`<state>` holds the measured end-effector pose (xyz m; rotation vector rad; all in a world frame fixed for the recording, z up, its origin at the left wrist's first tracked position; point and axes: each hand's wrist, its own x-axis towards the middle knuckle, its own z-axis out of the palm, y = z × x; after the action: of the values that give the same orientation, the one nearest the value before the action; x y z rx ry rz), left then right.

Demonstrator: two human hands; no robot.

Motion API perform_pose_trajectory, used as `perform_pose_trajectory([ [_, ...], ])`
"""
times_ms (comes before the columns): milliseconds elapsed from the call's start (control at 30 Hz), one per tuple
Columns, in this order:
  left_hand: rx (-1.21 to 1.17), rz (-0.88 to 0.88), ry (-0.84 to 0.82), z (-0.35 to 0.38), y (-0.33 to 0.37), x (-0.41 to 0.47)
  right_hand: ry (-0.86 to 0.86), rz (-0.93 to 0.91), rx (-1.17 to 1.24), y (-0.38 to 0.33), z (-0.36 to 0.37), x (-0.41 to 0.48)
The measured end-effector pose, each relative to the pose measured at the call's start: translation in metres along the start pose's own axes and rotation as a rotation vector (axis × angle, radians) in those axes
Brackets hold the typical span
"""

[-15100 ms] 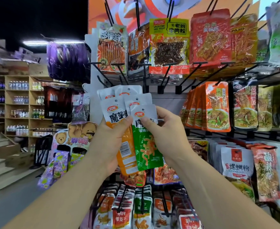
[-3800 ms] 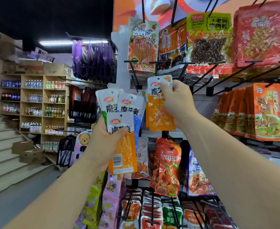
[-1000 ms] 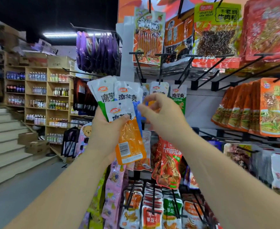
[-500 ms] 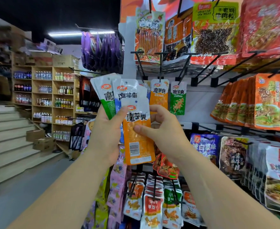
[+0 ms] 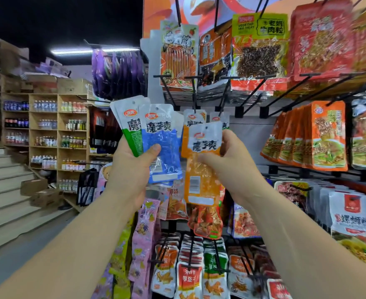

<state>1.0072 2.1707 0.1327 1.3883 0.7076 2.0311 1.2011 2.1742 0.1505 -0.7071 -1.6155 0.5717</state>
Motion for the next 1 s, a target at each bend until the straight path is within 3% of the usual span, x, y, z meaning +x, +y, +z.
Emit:
perform_pose_trajectory([
  [233,0.072,0.037,0.002,-0.007,-0.012,0.024,0.111,0.085,-0.004,-0.015,-0.022,0.043],
  [500,0.067,-0.026,-0.032,-0.016,-0.032,0.025,0.138,0.018,-0.205,-0.016,-0.001,0.076],
  [700,-0.011,-0.090,-0.013,-0.027,-0.044,0.023,0.317,-0.054,-0.207,-0.019,0.017,0.100],
  [1000,0.011,-0.080,-0.034,-0.028,-0.046,0.024,0.313,-0.021,-0.202,-0.022,0.028,0.124],
])
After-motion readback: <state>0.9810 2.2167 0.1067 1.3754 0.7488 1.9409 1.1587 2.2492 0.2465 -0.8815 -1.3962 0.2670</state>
